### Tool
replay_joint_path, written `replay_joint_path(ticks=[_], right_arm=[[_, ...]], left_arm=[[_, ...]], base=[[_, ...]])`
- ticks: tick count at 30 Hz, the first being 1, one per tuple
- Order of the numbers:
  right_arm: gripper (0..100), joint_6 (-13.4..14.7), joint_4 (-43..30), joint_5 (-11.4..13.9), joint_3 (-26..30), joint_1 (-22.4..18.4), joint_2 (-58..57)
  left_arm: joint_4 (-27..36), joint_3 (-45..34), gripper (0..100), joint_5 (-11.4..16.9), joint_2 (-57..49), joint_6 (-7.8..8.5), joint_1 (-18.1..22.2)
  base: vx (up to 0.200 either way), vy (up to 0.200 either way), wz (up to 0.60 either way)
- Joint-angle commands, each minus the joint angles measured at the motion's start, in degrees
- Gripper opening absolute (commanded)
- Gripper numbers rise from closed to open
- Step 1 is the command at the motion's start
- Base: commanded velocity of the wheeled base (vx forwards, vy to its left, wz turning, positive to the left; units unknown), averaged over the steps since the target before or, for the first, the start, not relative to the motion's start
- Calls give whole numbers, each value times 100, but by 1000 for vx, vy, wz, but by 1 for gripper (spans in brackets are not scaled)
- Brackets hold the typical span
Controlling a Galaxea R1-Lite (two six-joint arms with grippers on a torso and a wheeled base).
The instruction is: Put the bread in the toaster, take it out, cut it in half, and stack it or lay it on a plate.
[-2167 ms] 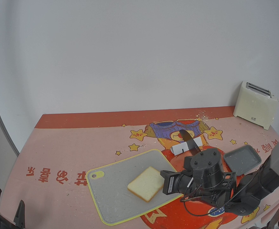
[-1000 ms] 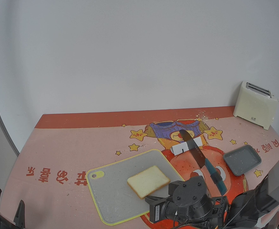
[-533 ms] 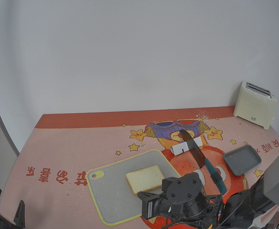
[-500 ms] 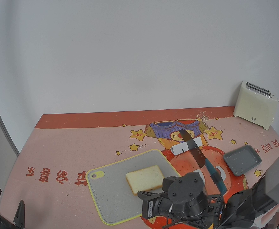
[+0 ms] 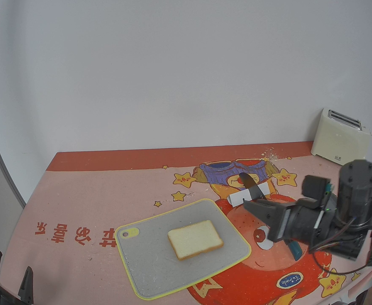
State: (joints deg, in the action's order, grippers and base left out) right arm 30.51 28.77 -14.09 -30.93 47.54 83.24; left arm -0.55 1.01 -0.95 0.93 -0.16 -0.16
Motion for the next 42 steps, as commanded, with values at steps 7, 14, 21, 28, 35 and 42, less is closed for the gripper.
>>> replay_joint_path(ticks=[7, 14, 21, 28, 35, 42], right_arm=[[100, -1566, -2288, 179, 263, -1740, -1943], [100, -2234, -2156, 302, 500, -1819, -1583], [100, -2260, -1154, 275, 579, -1819, -739], [100, -2260, -689, 231, 579, -1669, -97], [100, -2480, 32, 152, 553, -1546, 615], [100, -2524, 718, -164, 535, -1520, 1335]], left_arm=[[11, -101, 100, 7, -57, 7, -2], [20, -101, 100, 7, -57, 42, -2], [28, -101, 100, -2, -57, 51, -2], [28, -101, 100, -46, -57, 42, 7], [20, -101, 100, -37, -57, 33, 7], [20, -101, 100, -37, -57, 42, 7]], base=[[0, 0, 0], [0, 0, 0], [-171, 0, 0], [-171, 0, 0], [0, 0, 0], [0, 0, 0]])
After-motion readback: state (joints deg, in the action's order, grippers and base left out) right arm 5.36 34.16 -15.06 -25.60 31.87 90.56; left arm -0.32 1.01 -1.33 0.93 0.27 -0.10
